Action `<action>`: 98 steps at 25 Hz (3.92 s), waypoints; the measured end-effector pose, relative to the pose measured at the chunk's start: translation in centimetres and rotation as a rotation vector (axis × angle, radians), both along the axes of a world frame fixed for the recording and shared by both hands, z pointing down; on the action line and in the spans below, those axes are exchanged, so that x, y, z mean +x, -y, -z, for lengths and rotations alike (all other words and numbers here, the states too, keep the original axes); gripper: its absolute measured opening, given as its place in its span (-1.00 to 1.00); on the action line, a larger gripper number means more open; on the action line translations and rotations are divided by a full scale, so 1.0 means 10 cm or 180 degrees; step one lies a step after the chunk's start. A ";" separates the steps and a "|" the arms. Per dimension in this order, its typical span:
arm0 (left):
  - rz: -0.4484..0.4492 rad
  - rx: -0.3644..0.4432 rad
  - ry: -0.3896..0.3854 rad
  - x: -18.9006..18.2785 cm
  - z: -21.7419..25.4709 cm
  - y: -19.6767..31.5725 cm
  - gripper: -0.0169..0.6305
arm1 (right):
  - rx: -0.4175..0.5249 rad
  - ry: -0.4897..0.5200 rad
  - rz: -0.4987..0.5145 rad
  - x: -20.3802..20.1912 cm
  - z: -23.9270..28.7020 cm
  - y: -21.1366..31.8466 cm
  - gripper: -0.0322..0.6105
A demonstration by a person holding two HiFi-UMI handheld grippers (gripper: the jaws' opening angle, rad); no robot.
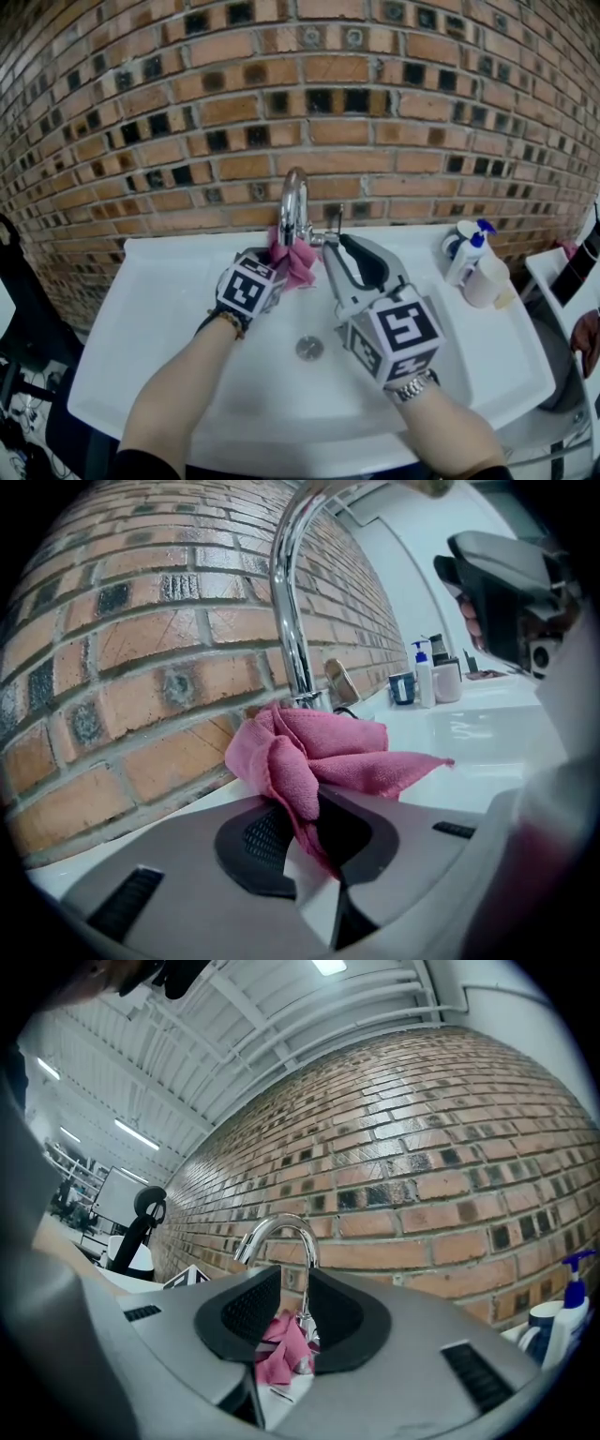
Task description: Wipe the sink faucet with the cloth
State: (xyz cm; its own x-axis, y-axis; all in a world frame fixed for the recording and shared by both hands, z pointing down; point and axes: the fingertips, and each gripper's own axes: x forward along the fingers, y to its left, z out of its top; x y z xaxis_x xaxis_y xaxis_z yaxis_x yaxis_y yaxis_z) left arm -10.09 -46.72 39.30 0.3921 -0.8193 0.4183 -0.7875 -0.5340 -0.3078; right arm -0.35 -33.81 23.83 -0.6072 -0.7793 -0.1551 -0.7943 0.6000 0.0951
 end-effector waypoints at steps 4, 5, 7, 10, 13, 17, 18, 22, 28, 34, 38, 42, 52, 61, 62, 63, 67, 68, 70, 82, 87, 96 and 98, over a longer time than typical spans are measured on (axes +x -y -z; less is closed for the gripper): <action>-0.0031 -0.0008 -0.0010 0.06 0.02 -0.10 -0.81 | 0.0007 0.0023 -0.0021 0.03 0.01 0.00 -0.58; -0.0019 -0.0009 -0.0008 0.06 0.02 -0.11 -0.81 | 0.0006 0.0027 -0.0027 0.03 0.01 0.00 -0.58; -0.0004 -0.0002 -0.0010 0.05 0.03 -0.14 -0.81 | 0.0005 0.0033 -0.0038 0.04 0.02 0.01 -0.58; -0.0007 0.0007 -0.0028 0.08 0.04 -0.18 -0.81 | -0.0001 0.0040 -0.0047 0.05 0.01 0.02 -0.58; -0.0035 0.0021 -0.0033 0.12 0.06 -0.23 -0.81 | -0.0009 0.0043 -0.0077 0.07 0.01 0.03 -0.58; -0.0078 0.0045 -0.0038 0.17 0.09 -0.29 -0.81 | -0.0018 0.0016 -0.0080 0.07 -0.02 0.03 -0.58; -0.0092 0.0052 -0.0042 0.19 0.10 -0.31 -0.81 | -0.0025 0.0014 -0.0091 0.08 -0.03 0.04 -0.58; -0.0148 0.0080 -0.0046 0.25 0.12 -0.36 -0.81 | -0.0055 0.0022 -0.0133 0.13 -0.07 0.02 -0.58; -0.0251 0.0139 -0.0059 0.37 0.16 -0.45 -0.81 | -0.0072 0.0036 -0.0189 0.20 -0.11 0.06 -0.58; -0.0263 0.0178 -0.0109 0.38 0.20 -0.56 -0.81 | -0.0065 0.0028 -0.0212 0.20 -0.10 0.04 -0.58; -0.0253 0.0194 -0.0152 0.36 0.20 -0.65 -0.80 | -0.0047 0.0001 -0.0210 0.20 -0.11 0.02 -0.58; -0.0271 0.0209 -0.0135 0.35 0.23 -0.79 -0.80 | -0.0103 0.0026 -0.0250 0.22 -0.15 0.05 -0.58; -0.0293 0.0282 -0.0263 0.22 0.41 -1.29 -0.80 | -0.0225 -0.0202 -0.0273 0.21 -0.16 -0.20 -0.58; -0.0324 0.0426 -0.0533 0.14 0.64 -1.84 -0.80 | -0.0232 -0.0256 -0.0222 0.18 -0.24 -0.66 -0.58; -0.0330 0.0428 -0.0560 0.13 0.66 -1.91 -0.80 | -0.0232 -0.0255 -0.0218 0.18 -0.24 -0.70 -0.58; -0.0337 0.0433 -0.0583 0.14 0.69 -1.97 -0.80 | -0.0231 -0.0252 -0.0216 0.18 -0.24 -0.75 -0.58; -0.0362 0.0505 -0.0671 0.16 0.80 -2.21 -0.80 | -0.0223 -0.0241 -0.0199 0.15 -0.26 -0.96 -0.59; -0.0371 0.0527 -0.0691 0.16 0.83 -2.28 -0.80 | -0.0218 -0.0241 -0.0193 0.14 -0.25 -1.02 -0.59; -0.0388 0.0567 -0.0723 0.18 0.88 -2.41 -0.80 | -0.0209 -0.0236 -0.0183 0.13 -0.25 -1.14 -0.59; -0.0439 0.0723 -0.0918 0.29 1.03 -3.44 -0.80 | -0.0120 -0.0156 -0.0155 0.15 -0.17 -2.24 -0.59; -0.0491 0.0769 -0.0947 0.30 1.05 -3.94 -0.80 | -0.0070 -0.0088 -0.0183 0.17 -0.15 -2.70 -0.59; -0.0581 0.0882 -0.1017 0.22 1.08 -4.87 -0.80 | 0.0016 -0.0005 -0.0211 -0.01 -0.21 -3.57 -0.59; -0.0596 0.0910 -0.1052 0.20 1.08 -5.05 -0.80 | 0.0030 -0.0033 -0.0239 -0.03 -0.23 -3.76 -0.60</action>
State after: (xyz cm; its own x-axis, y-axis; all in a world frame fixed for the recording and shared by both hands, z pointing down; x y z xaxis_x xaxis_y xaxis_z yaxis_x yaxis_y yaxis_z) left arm -8.05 3.79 28.46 0.6181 -0.7860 0.0143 -0.7662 -0.6064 -0.2124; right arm -0.65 3.83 26.12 -0.5486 -0.8213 -0.1568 -0.8361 0.5377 0.1089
